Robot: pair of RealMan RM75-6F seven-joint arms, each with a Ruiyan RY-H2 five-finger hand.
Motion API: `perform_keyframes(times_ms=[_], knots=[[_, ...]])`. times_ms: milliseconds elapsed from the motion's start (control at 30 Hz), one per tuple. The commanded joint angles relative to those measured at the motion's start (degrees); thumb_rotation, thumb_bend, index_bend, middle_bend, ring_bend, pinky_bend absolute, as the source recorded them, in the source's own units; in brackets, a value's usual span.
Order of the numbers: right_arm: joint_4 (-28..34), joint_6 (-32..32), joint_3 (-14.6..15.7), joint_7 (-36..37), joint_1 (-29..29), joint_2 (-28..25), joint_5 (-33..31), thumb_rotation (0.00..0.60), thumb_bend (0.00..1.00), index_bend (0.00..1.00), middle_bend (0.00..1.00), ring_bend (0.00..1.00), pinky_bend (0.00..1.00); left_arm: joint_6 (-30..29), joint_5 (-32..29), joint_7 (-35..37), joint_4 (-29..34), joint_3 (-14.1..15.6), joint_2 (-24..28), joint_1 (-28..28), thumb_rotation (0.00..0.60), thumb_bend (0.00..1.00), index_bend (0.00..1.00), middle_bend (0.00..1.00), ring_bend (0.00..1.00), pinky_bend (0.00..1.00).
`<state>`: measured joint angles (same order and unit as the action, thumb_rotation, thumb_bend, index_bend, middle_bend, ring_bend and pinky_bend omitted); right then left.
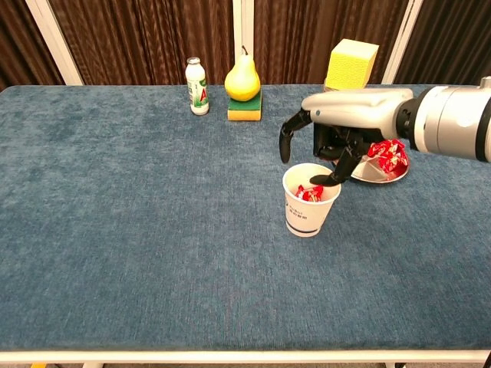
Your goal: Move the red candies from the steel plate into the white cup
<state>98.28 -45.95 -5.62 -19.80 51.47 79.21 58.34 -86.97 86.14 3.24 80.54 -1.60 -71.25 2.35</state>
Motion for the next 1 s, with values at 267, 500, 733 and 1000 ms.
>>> perform_keyframes(times_ms=[267,500,733,1000], knots=[[-8.4,-3.2,-2.3,-3.4,-0.4,-2.5,-11.5,0.6,0.25,0.35,0.95,0.97,1.0,-0.2,0.2,0.2,-0.2,0.0,-0.1,0.0,0.6,0.1,0.23,0.16,0.18,0.16],[-20.9,0.0,-1.1,-7.6,1.7,3.9,-20.7,0.6,0.25,0.37,0.95,0.97,1.0,-0.3,-0.2,0.0,0.0,0.1,0.0,-0.3,0.6,0.1,0.23,0.16,0.18,0.16],[-32.5,4.0,-0.6,-11.1,4.6,11.5,-25.1,0.6,0.25,0.38,0.95,0.97,1.0,-0.4,0.0,-0.3,0.5,0.0,0.3,-0.3,0.6,0.1,0.23,0.16,0.18,0.16],[-39.3,6.5,-1.5,-13.0,6.5,16.8,-28.5,0.6,0.25,0.4,0.95,0.97,1.0,-0.5,-0.5,0.0,0.3,0.3,0.3,-0.9,0.6,0.1,0.23,0.16,0.18,0.16]])
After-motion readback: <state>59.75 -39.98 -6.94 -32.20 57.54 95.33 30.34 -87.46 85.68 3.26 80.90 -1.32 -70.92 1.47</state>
